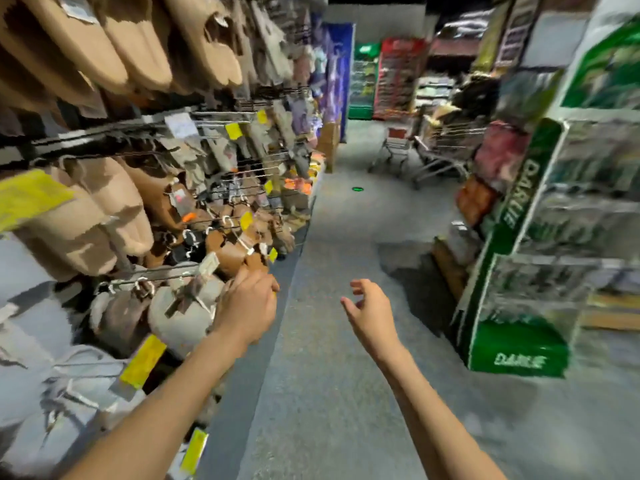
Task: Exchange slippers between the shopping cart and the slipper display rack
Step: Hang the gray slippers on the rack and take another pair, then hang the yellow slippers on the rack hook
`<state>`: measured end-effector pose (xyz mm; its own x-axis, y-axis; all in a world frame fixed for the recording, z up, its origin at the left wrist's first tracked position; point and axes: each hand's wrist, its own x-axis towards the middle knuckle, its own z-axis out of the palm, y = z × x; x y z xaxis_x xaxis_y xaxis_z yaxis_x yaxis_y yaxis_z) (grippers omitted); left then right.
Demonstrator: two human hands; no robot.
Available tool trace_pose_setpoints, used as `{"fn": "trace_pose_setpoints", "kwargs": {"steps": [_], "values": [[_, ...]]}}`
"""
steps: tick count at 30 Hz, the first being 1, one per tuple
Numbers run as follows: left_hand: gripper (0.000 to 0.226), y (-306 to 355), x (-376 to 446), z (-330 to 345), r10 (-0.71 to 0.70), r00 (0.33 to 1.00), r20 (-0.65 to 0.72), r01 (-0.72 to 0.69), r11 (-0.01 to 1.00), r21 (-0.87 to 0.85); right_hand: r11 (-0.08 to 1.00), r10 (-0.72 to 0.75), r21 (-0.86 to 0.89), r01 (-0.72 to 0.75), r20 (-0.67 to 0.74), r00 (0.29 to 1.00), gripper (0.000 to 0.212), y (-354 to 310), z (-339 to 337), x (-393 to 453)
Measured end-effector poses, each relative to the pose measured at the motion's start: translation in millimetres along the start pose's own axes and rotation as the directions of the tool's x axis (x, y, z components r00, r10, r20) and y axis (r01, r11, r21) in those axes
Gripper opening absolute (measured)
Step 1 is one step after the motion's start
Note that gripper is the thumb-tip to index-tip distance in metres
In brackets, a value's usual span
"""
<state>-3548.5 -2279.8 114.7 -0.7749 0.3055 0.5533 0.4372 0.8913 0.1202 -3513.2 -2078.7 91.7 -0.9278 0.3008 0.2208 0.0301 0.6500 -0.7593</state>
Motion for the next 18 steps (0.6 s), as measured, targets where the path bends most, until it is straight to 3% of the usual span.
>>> {"fn": "trace_pose_setpoints", "kwargs": {"steps": [4,8,15,18], "values": [[0.031,119,0,29,0.200,0.977,0.078,-0.184,0.967,-0.173,0.979,0.132,-0.120,-0.162,-0.228,0.965,0.037,73,-110,-61],[0.036,250,-39,40,0.378,0.917,0.125,-0.317,0.883,-0.345,0.927,0.243,-0.165,-0.337,-0.420,0.874,0.035,135,-221,-157],[0.044,429,-139,45,0.664,0.729,0.167,-0.491,0.677,-0.548,0.716,0.454,-0.009,-0.698,-0.753,0.476,0.032,201,-374,-368],[0.024,480,-176,54,0.725,0.655,0.213,-0.487,0.620,-0.615,0.622,0.514,0.062,-0.780,-0.784,0.348,0.032,214,-391,-442]]}}
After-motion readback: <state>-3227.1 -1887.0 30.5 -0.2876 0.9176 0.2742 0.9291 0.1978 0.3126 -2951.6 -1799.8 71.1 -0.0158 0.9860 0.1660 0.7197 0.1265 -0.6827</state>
